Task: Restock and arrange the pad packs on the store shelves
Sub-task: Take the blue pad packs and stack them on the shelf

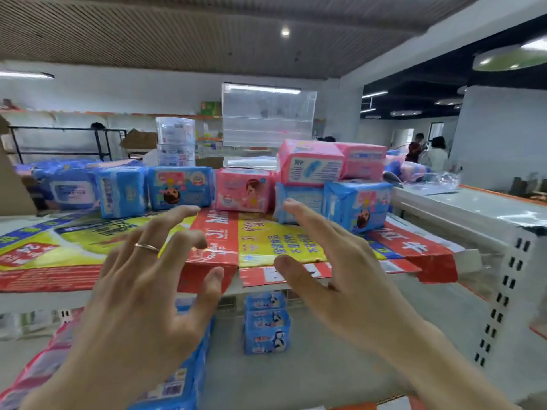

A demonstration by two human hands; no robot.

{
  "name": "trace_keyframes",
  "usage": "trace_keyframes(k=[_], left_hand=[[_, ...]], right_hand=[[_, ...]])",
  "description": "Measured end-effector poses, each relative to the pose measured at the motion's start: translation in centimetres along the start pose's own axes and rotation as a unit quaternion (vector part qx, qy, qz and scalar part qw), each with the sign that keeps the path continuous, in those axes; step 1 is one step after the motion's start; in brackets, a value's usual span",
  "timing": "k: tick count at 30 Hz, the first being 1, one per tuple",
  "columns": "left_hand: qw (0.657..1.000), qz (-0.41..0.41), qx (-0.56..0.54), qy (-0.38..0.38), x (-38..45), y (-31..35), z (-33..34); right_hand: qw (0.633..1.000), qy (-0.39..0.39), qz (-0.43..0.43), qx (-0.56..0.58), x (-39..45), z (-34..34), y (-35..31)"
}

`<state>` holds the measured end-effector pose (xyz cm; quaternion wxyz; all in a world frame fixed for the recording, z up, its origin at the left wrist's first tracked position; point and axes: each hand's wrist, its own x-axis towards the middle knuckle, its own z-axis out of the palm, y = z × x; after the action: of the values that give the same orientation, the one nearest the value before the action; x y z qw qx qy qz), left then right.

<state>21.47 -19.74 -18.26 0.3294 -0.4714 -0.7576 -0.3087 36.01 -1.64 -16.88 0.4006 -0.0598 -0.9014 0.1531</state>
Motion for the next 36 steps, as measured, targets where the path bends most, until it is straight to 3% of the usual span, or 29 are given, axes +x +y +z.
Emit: trace_keyframes(k=[10, 16, 21, 25, 32, 36], left_hand=[[0.999, -0.013, 0.044, -0.007, 3.1, 4.5, 4.6], [0.997, -0.037, 0.063, -0.004, 3.1, 5.7, 5.5], [0.996, -0.040, 0.081, -0.011, 2.6, 5.8, 5.3], [0.996, -0.041, 0.079, -0.007, 2.3, 6.1, 4.7], [0.996, -0.036, 0.079, -0.016, 2.1, 6.4, 4.3], [0.998, -0.029, 0.062, -0.014, 2.1, 6.5, 4.4]], right_hand=[[0.988, -0.052, 0.017, -0.147, 6.9, -6.5, 11.8], [0.914, -0.283, 0.053, -0.285, 13.2, -6.5, 18.7], [0.890, -0.340, 0.050, -0.300, 17.0, -6.4, 20.7], [0.849, -0.365, 0.032, -0.380, 17.5, -5.5, 21.0], [0.881, -0.327, -0.014, -0.341, 16.7, -7.7, 19.0], [0.933, -0.280, 0.002, -0.225, 15.7, -10.0, 17.7]])
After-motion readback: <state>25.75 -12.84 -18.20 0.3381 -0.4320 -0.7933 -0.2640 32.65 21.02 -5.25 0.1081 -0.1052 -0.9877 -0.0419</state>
